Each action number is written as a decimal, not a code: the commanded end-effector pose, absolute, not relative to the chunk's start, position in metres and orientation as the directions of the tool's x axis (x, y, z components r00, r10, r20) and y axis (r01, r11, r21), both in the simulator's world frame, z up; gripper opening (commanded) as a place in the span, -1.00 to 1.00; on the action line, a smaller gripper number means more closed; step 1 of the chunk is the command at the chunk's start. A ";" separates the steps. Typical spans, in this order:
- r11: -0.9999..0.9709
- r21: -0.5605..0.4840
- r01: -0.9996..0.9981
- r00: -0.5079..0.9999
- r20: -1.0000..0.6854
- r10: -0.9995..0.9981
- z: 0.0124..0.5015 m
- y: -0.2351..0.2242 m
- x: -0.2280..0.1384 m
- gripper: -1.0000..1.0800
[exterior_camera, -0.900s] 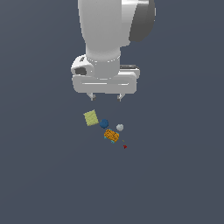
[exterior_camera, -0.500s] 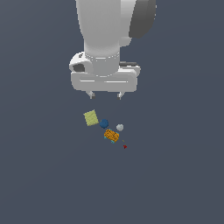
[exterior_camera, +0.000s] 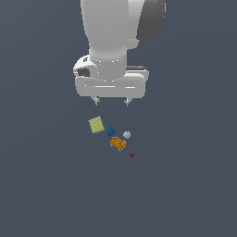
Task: Pick up a designated object from a clutter of objects.
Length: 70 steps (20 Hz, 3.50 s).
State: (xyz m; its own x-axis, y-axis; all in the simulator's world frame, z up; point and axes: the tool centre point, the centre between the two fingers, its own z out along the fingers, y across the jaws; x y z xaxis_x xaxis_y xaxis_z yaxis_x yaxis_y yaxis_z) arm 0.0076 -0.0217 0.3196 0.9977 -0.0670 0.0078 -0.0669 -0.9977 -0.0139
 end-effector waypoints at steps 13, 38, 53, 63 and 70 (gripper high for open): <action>-1.000 0.003 0.031 1.000 0.004 0.031 0.225 0.002 0.007 0.92; -0.975 0.000 0.222 0.975 0.000 0.222 0.071 0.048 -0.045 0.92; -0.975 0.000 0.222 0.975 0.000 0.222 0.033 0.048 -0.046 0.92; -0.975 0.000 0.222 0.975 0.000 0.222 0.021 0.048 -0.045 -1.00; -0.975 0.000 0.222 0.975 0.000 0.222 0.021 0.048 -0.045 -1.00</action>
State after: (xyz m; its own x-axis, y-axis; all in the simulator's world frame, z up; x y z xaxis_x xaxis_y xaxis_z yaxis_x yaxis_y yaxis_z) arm -0.0454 0.0384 0.0321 0.9796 0.2006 0.0073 0.2006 -0.9797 0.0058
